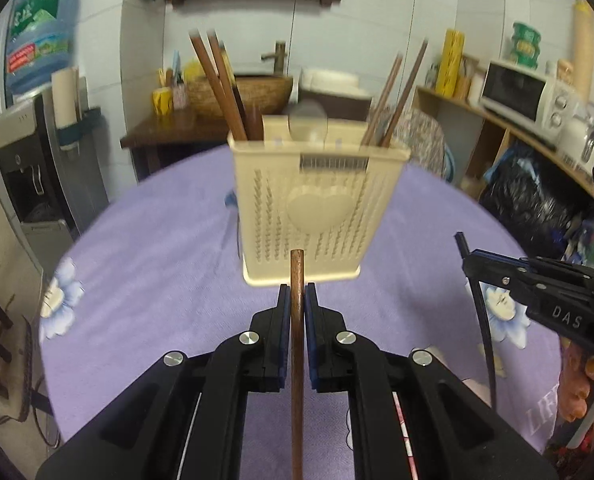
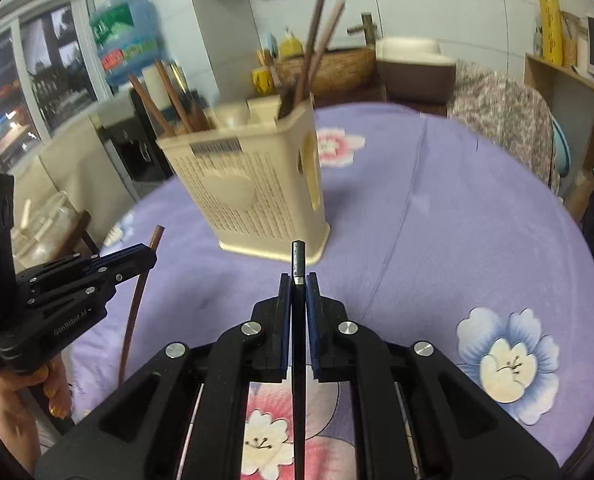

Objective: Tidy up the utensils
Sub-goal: 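Close the right tool on the black chopstick, then lift both chopsticks and lower them into the cream holder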

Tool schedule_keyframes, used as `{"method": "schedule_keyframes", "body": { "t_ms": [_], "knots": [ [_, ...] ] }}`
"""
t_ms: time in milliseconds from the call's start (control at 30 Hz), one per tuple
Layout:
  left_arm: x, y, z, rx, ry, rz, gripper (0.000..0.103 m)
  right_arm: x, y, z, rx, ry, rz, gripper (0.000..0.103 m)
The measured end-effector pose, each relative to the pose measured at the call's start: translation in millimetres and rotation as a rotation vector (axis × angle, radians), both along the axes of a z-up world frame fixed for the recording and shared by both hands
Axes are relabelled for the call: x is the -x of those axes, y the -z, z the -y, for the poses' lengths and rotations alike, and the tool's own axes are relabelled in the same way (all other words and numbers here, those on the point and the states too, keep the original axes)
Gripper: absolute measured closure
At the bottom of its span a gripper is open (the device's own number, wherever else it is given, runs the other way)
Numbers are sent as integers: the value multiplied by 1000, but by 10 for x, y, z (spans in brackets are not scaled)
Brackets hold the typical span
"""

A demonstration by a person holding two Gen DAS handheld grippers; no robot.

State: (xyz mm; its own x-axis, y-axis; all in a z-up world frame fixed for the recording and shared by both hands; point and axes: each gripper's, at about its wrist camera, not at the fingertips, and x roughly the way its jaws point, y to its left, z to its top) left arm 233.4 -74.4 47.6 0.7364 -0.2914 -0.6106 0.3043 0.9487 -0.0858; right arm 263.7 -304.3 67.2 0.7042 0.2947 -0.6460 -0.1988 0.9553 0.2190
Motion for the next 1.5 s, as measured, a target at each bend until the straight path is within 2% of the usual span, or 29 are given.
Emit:
{"method": "schedule_keyframes", "body": {
  "t_ms": [100, 233, 367, 800, 1033, 1167, 1267, 1400, 1500],
  "knots": [
    [98, -282, -137, 36, -6, 65, 95, 144, -306, 69, -11, -2, 57, 95],
    [199, -513, -225, 42, -14, 125, 95, 307, -628, 78, 5, -4, 110, 95],
    [211, -636, -281, 63, -3, 141, 95, 388, -868, 65, 26, -6, 153, 95],
    [99, -781, -361, 86, -6, 157, 95, 299, -985, -82, 98, -25, 145, 95],
    [22, -996, -412, 138, 27, 145, 95, 234, -1158, -138, 72, -59, 134, 95],
    [-69, -1328, -380, 150, 55, 170, 95, 109, -1471, -177, 33, -75, 147, 95],
    [-165, -1673, -368, 172, 59, 206, 95, -38, -1851, -210, 3, -69, 190, 95],
    [-366, -2102, -306, 169, 25, 269, 95, -297, -2318, -229, -38, -27, 242, 95],
    [-491, -2274, -271, 167, -5, 321, 95, -505, -2566, -234, -55, 17, 271, 95]
  ]
}}
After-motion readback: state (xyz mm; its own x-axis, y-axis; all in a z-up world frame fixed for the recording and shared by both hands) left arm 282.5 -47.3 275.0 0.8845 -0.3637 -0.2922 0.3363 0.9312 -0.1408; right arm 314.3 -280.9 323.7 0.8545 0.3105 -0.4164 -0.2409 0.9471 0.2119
